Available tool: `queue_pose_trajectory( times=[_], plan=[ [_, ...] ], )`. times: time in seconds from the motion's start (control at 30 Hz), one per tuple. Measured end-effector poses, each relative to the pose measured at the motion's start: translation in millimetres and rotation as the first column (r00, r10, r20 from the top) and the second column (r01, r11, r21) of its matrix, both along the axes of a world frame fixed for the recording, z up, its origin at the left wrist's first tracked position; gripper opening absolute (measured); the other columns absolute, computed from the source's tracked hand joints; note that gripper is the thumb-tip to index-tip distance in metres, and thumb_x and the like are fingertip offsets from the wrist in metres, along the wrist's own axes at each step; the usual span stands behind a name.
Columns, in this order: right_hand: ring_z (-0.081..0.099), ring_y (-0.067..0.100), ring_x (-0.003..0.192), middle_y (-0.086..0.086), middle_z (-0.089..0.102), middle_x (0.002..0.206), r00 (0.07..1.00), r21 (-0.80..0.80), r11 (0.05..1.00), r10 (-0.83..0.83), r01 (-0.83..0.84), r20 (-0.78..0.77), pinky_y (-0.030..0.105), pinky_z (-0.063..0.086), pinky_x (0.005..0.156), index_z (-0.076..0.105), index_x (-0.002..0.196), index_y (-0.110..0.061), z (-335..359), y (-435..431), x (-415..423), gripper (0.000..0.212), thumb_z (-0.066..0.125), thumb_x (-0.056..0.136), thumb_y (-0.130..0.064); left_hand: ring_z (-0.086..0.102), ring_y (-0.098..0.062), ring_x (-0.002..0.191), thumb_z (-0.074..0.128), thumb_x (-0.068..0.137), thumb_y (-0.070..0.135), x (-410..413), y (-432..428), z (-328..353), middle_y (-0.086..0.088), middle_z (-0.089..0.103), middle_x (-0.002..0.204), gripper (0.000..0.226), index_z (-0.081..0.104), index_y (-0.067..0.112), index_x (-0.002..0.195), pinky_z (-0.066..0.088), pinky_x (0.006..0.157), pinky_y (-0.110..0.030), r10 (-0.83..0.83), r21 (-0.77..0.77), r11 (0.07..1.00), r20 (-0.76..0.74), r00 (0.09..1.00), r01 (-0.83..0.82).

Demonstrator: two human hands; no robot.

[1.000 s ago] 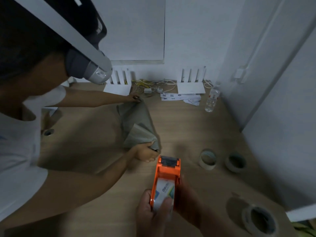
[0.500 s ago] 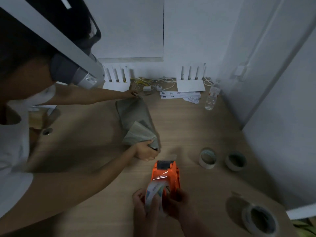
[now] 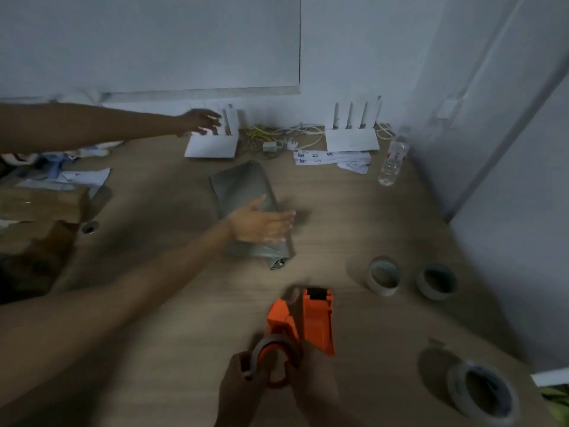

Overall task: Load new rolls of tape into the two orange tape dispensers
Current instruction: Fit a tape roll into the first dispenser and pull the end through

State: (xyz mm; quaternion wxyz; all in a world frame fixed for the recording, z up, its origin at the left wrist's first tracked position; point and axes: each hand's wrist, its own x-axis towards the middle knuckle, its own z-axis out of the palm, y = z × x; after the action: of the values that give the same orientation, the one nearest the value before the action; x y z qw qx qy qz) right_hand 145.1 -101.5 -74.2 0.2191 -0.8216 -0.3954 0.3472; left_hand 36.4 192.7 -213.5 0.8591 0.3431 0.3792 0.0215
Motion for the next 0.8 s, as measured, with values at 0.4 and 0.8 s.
queue_pose_trajectory(
  times=[0.4,0.8],
  plan=[
    [0.060,0.024,0.117,0.003,0.063,0.128,0.996,-0.095,0.995,0.021,-0.029,-0.092,0.034,0.047,0.094,0.047,0.134,-0.022,-15,13,-23,0.056,0.056,0.079,-0.029,0.076,-0.025,0.119,0.072,0.048,0.058,-59,-226,103,0.005,0.083,0.112,0.105,0.071,0.016,0.144,0.050,0.090,-0.029,0.401,0.627,0.776,-0.579,0.710,0.074],
    [0.052,0.021,0.124,0.004,0.053,0.136,0.998,-0.047,0.997,0.051,-0.053,-0.035,0.030,0.040,0.099,0.044,0.137,-0.019,-22,13,-31,0.062,0.059,0.079,-0.036,0.072,-0.037,0.127,0.078,0.055,0.054,-65,-218,96,-0.019,0.078,0.136,0.106,0.064,0.011,0.151,0.055,0.101,-0.039,0.383,0.637,0.763,-0.583,0.717,0.111]
  ],
)
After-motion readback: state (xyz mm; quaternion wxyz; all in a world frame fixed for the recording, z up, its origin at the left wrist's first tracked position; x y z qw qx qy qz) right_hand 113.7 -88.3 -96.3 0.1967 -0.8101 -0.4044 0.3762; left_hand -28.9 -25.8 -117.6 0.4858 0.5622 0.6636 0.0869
